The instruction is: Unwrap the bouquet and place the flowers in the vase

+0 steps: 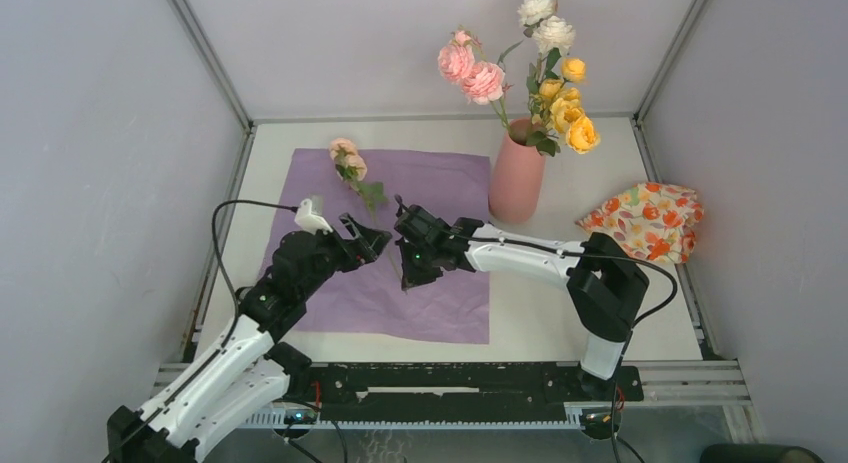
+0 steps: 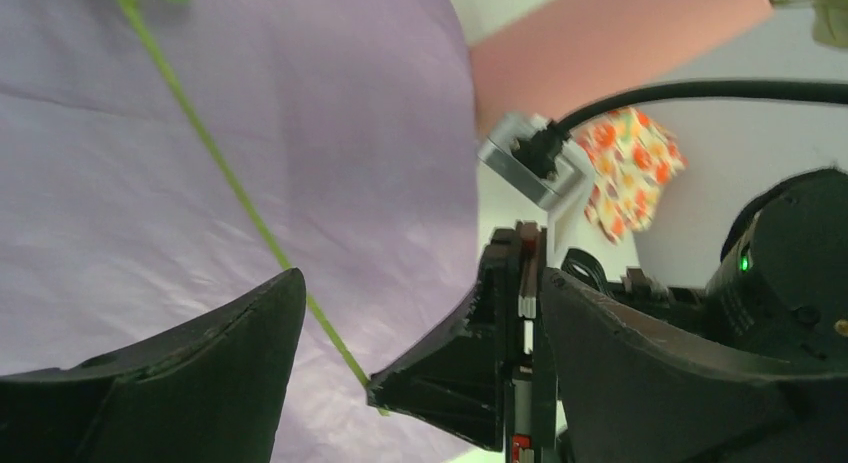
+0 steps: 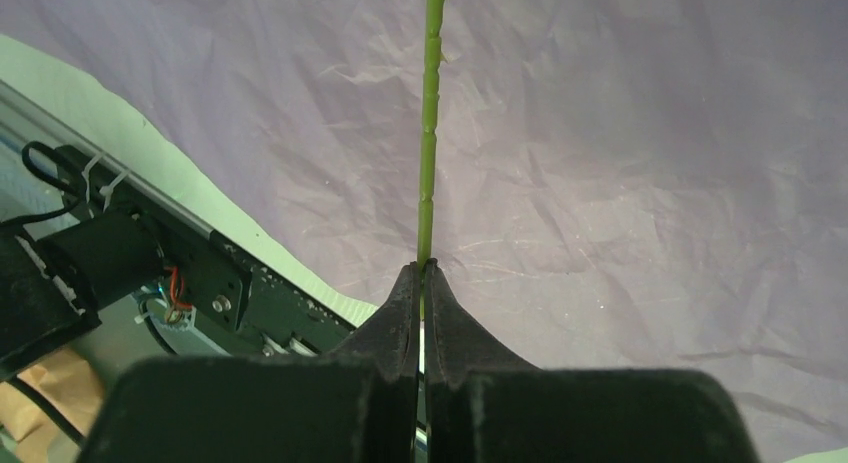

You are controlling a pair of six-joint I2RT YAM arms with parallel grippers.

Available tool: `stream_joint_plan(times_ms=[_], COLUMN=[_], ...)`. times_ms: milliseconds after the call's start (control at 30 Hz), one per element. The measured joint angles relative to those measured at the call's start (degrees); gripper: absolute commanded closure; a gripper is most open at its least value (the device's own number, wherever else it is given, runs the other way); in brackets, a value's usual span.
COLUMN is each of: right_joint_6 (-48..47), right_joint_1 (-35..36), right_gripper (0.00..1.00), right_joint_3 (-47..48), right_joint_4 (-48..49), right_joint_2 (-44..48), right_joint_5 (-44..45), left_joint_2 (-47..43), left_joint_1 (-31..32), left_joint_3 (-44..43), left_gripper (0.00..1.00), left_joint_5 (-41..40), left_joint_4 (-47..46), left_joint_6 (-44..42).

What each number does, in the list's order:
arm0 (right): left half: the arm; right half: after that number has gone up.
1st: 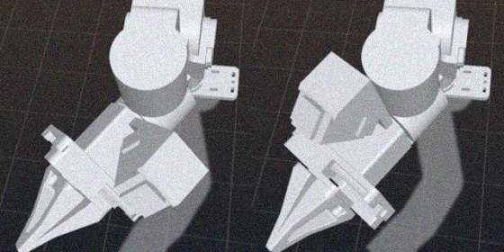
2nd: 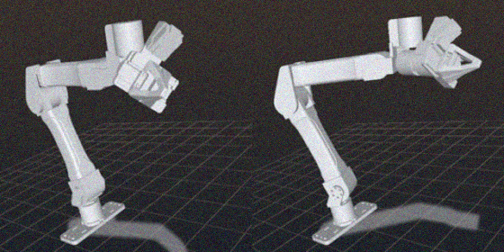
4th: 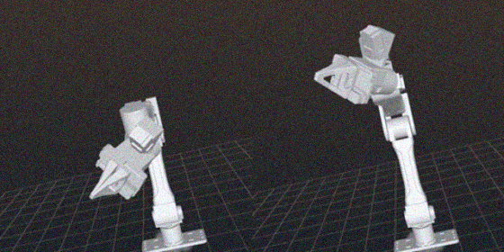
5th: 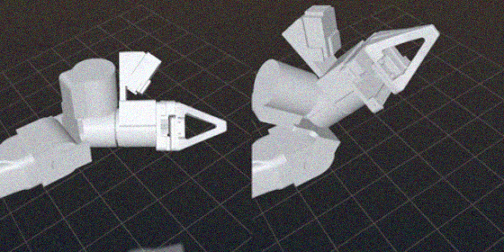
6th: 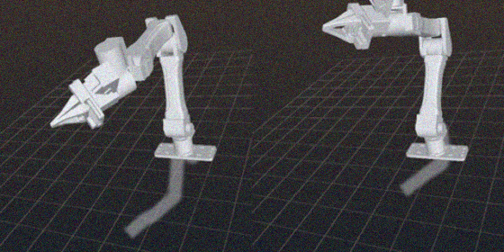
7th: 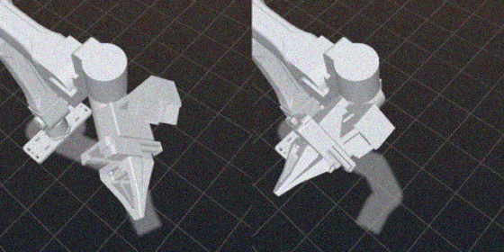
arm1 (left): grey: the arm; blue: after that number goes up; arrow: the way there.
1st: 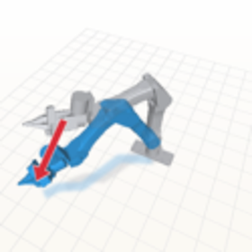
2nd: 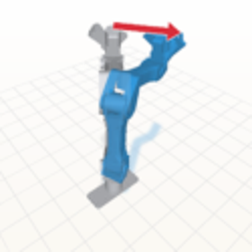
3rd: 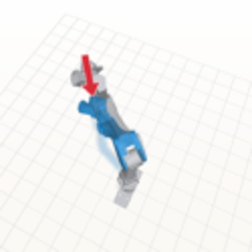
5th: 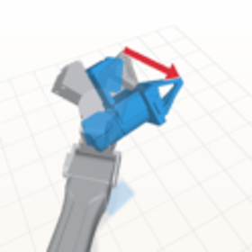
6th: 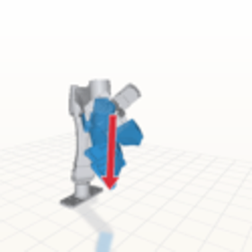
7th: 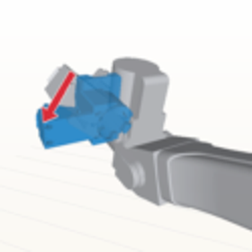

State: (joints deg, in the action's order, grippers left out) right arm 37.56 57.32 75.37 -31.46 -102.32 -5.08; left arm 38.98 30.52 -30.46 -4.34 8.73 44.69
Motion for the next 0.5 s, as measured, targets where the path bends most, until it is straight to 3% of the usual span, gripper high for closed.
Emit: stream_joint_plan(times_ms=[233,500], right_joint_6=[0.0,-0.4], right_joint_1=[-1.2,-1.4], right_gripper=[1.00,1.00], right_joint_3=[-3.3,-5.5], right_joint_4=[1.9,2.0], right_joint_2=[2.1,2.5], right_joint_5=[-2.4,-3.5], left_joint_2=[5.7,4.0], left_joint_1=[-1.9,-2.6], left_joint_3=[4.9,10.0], left_gripper=[0.08,0.06], left_joint_5=[14.6,18.3], left_joint_4=[-11.1,-15.4], left_joint_6=[6.0,10.3])
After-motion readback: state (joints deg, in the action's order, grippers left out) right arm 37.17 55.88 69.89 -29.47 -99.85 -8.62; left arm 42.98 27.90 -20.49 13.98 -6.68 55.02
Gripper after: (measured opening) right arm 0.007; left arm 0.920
